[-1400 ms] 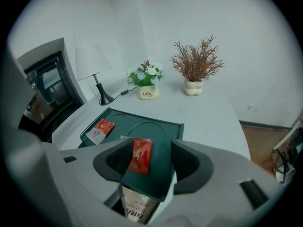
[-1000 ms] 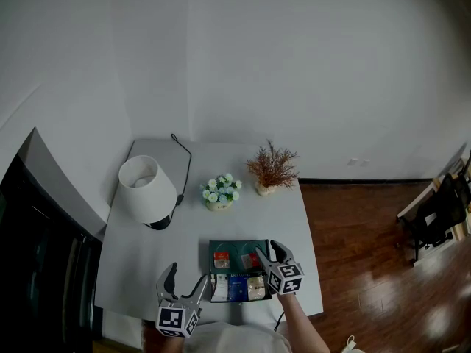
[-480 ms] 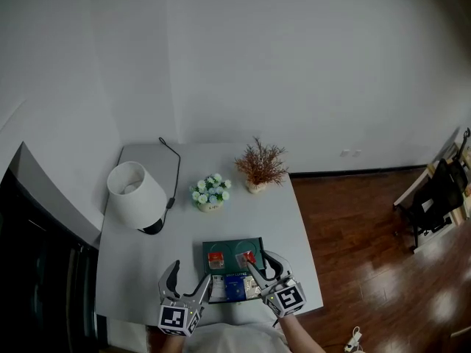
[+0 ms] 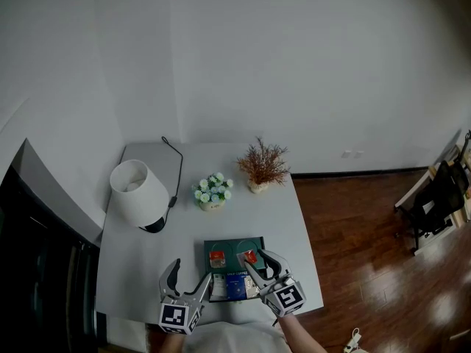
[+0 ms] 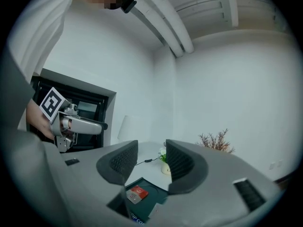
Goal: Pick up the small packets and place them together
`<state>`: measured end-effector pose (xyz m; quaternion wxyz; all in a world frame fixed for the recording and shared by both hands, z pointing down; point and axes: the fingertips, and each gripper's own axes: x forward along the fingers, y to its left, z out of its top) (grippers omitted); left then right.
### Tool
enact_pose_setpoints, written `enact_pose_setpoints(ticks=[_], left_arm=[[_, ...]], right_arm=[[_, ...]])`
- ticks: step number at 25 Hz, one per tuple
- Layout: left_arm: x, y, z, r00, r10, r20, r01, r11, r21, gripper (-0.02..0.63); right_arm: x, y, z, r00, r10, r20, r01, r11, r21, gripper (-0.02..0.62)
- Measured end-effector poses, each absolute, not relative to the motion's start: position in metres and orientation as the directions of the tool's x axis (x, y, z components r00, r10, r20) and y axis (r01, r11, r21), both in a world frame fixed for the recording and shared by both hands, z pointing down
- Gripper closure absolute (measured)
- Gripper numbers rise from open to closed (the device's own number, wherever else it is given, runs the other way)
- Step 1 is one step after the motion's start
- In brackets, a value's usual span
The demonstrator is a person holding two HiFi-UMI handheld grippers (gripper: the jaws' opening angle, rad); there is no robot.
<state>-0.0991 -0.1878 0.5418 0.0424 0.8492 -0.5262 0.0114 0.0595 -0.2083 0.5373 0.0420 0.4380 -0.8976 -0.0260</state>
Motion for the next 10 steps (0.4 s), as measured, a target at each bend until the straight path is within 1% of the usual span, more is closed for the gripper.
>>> enact_pose_setpoints(ticks=[10], left_arm=[[-0.0986, -0.1874, 0.5448, 0.441, -0.895, 0.070, -0.897, -0.438, 0.059, 0.253]], right_arm=[[0.0642, -0.2067, 0.5406, -0.611, -0.789, 0.072, -0.786, 0.615, 0.068, 0.393]])
